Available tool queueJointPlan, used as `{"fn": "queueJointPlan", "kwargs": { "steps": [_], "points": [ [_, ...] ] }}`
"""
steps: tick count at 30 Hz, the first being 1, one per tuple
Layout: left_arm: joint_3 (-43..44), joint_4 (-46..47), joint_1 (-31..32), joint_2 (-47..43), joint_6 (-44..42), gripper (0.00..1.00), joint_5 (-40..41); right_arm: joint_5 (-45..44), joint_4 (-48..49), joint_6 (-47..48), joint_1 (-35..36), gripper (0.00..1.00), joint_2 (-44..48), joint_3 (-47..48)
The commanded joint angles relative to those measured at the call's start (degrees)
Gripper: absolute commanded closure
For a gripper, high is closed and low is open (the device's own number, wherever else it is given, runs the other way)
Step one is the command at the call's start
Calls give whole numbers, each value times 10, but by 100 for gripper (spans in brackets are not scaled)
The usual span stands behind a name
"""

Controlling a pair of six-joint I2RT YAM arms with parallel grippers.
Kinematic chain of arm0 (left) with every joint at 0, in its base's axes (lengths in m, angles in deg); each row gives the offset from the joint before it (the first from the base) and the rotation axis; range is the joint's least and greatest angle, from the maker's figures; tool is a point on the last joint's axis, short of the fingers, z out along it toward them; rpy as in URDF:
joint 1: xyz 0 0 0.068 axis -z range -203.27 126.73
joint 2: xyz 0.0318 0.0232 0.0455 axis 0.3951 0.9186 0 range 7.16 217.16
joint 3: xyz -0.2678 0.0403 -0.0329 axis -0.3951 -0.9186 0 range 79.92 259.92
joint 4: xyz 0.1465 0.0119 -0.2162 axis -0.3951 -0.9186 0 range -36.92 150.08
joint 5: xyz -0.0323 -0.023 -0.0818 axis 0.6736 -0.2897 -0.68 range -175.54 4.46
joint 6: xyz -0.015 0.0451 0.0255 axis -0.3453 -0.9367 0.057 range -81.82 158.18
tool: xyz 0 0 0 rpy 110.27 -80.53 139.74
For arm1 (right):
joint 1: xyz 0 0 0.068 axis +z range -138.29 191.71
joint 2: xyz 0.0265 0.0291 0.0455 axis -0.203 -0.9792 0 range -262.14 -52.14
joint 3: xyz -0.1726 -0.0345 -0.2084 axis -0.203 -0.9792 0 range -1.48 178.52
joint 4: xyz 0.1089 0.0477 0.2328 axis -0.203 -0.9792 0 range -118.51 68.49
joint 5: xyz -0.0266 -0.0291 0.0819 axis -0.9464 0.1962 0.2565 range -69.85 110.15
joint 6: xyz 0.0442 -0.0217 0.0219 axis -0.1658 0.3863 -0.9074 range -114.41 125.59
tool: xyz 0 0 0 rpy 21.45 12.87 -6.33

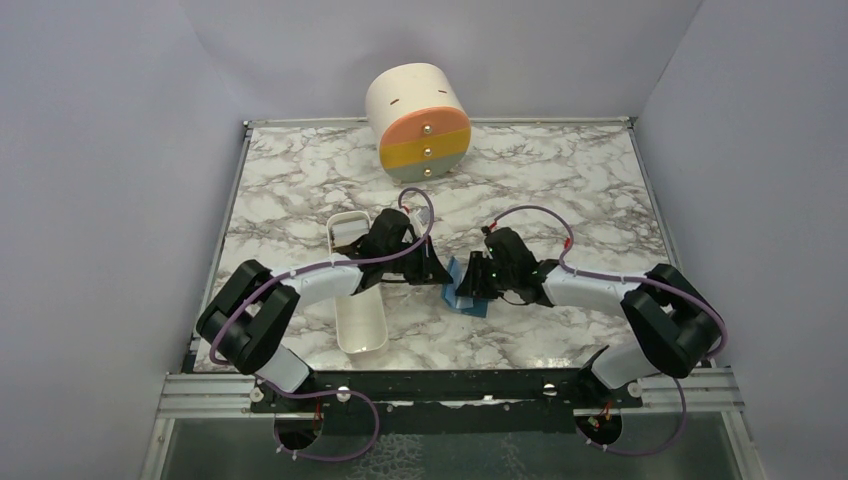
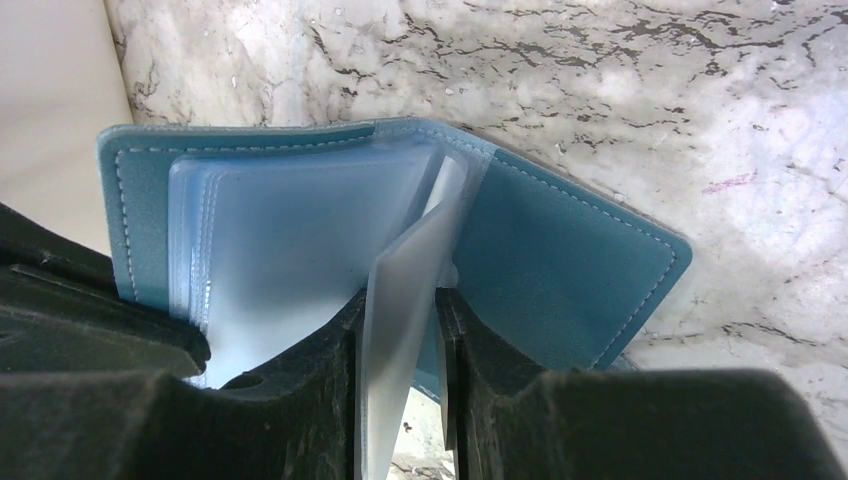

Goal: Put the credit cards into the card holder
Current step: Open the card holder at the center of the board.

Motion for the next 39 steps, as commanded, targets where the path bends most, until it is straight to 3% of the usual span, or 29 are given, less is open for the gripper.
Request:
{"fn": "queueJointPlan", "kwargs": {
  "steps": [1, 9, 17, 25, 34, 39],
  "points": [
    [1, 60, 4, -27, 16, 97, -48, -17, 20, 13, 4, 71, -18, -10],
    [1, 39, 4, -31, 0, 100, -17, -17, 10, 25, 4, 70, -5, -1],
    [13, -25, 5, -38, -44, 100, 34, 15, -19, 23, 4, 48, 69, 7],
    [10, -29, 5, -44, -40, 100, 34, 74, 16, -2, 4, 39, 95, 0],
    [9, -28, 4, -46, -36, 100, 33, 86, 41, -14, 4, 36, 86, -13],
    [5, -27, 4, -52, -33, 100, 33, 60, 30, -9, 4, 41, 78, -14]
  ]
}}
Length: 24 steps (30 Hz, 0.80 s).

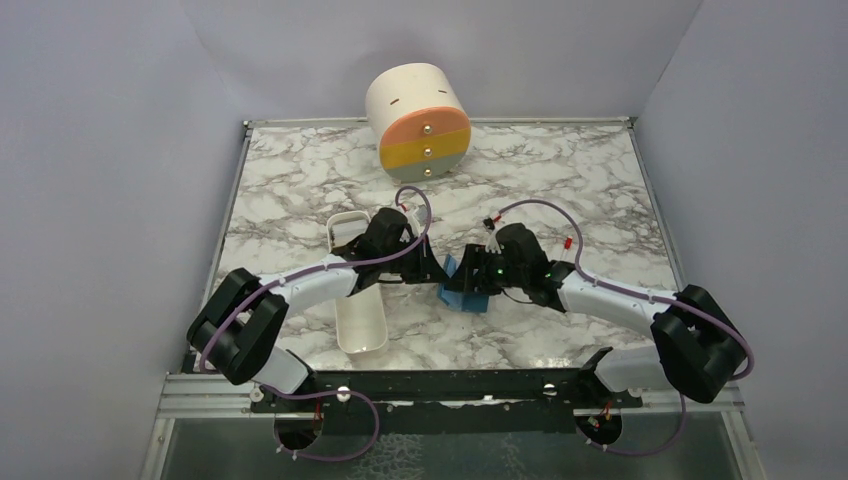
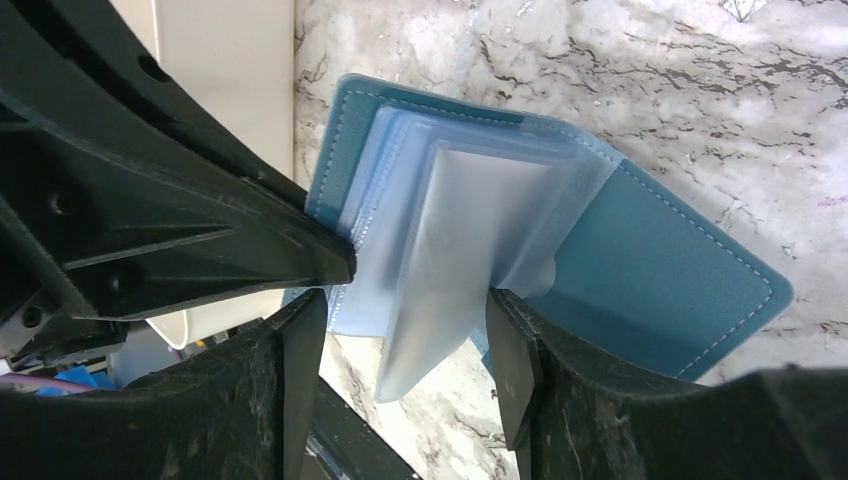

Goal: Put the credit cards into the card holder
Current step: Open the card holder at the center of the board.

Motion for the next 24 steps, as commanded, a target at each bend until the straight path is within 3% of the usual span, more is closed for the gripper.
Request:
{"fn": "queueJointPlan", "kwargs": {
  "steps": [1, 9, 19, 21, 24],
  "points": [
    [3, 9, 3, -20, -1, 100, 9, -13, 12, -1, 4, 42, -10, -9],
    [-3, 13, 3, -24, 7, 99, 2, -5, 30, -5, 4, 44, -41, -14],
    [-7, 13, 3, -21, 4, 85, -3, -37, 31, -2, 4, 52, -52, -25],
    [-8, 16, 4, -20, 5, 87, -6, -43, 31, 0, 4, 54, -55, -25],
    [-12, 26, 4, -21, 9, 97, -17, -50, 32, 2, 4, 56, -58, -27]
  ]
}}
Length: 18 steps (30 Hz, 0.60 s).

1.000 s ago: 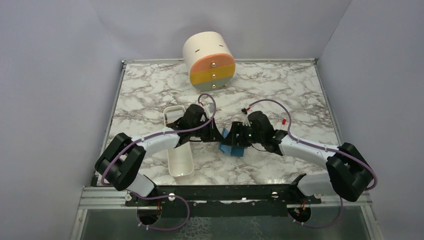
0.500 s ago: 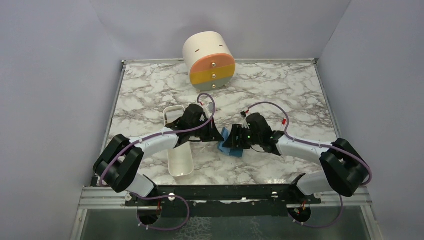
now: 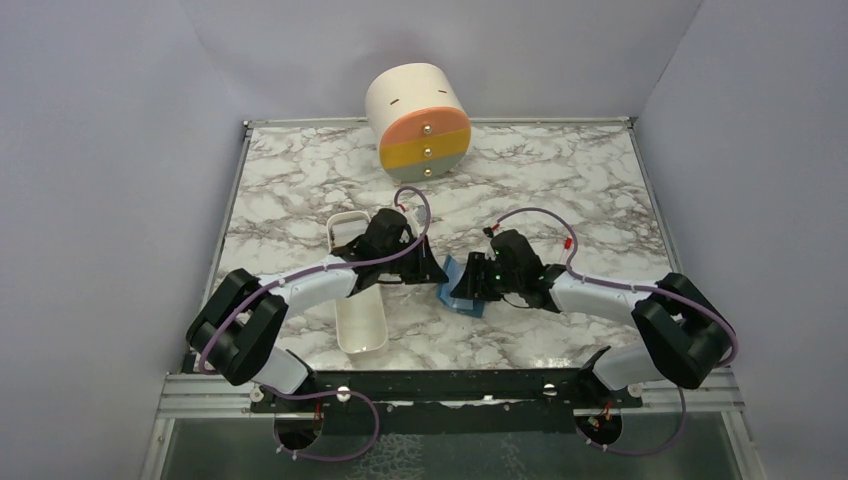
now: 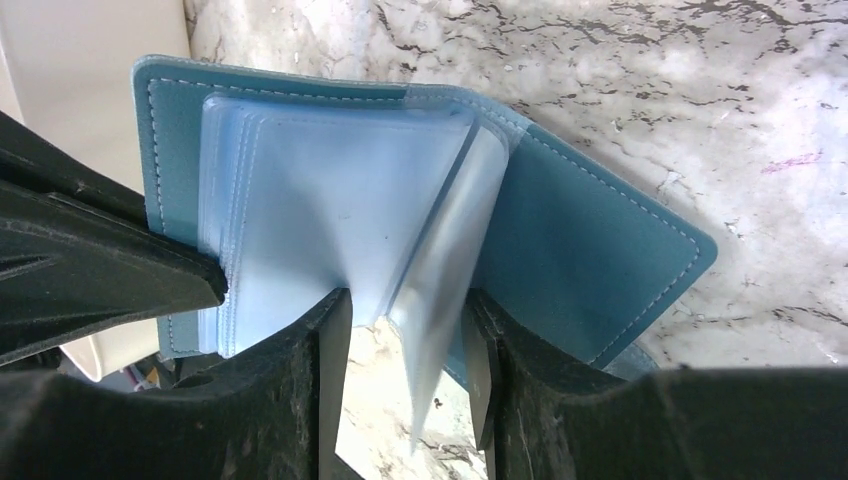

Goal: Put the credit cards into the card holder
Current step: Open the card holder at the center of the board.

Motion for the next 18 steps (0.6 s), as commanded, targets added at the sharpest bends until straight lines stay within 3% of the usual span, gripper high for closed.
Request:
{"fn": "queueJointPlan", "kwargs": {
  "steps": [1, 9, 18],
  "points": [
    [-12, 36, 3, -18, 8, 100, -28, -29, 19, 5, 4, 56, -11, -7],
    [-16, 30, 4, -15, 0, 100, -13, -26, 10, 12, 4, 56, -16, 2],
    [-7, -2, 3, -19, -17, 100, 19, -9, -17, 5, 4, 38, 70, 9]
  ]
}}
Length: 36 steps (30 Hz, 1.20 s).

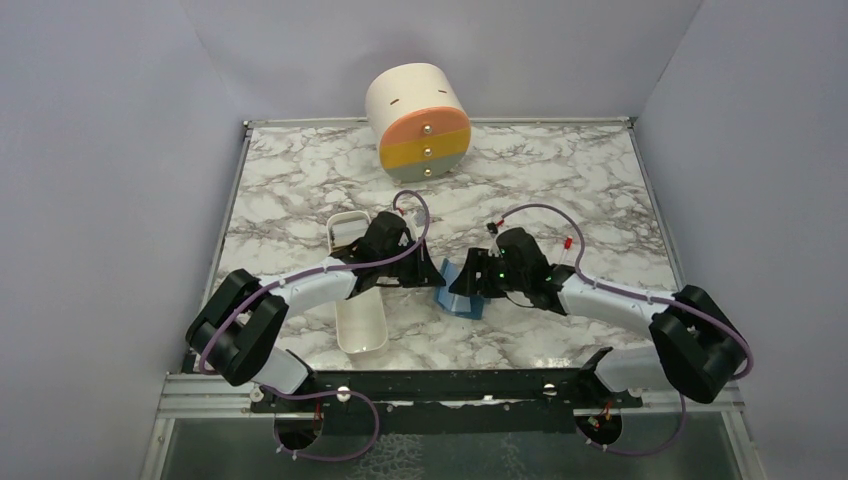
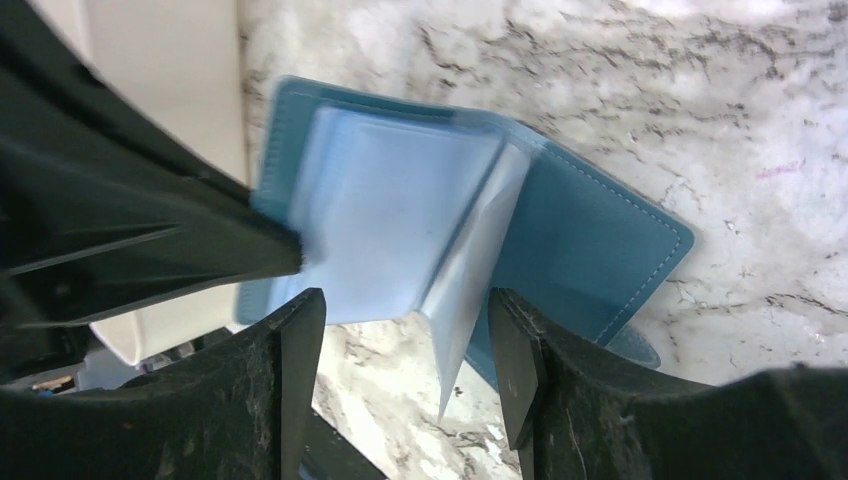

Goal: Put the credit cards into the card holder
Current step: Open the card holder at the center of the board.

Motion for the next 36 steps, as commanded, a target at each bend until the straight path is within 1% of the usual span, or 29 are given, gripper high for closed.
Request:
{"fn": "queueJointPlan", "kwargs": {
  "steps": [1, 5, 8, 15, 20, 27, 36],
  "points": [
    [9, -4, 3, -18, -12, 100, 15, 6, 4, -3, 4, 37, 43, 9],
    [12, -6, 3, -18, -10, 100, 16, 32, 18, -13, 4, 35, 36, 8],
    [13, -6, 3, -18, -7, 100, 16, 40, 28, -20, 6, 30, 28, 6],
    [10, -4, 3, -20, -4, 100, 18, 46, 42, -22, 8, 28, 10, 15],
    [8, 2, 3, -12, -1, 100, 14, 46, 50, -27, 10, 29, -10, 17],
    [7, 7, 3, -13, 0, 100, 12, 48, 63, -29, 14, 33, -32, 14],
    [15, -12, 3, -8, -13, 100, 21, 10, 28, -13, 14, 35, -35, 13]
  ]
}}
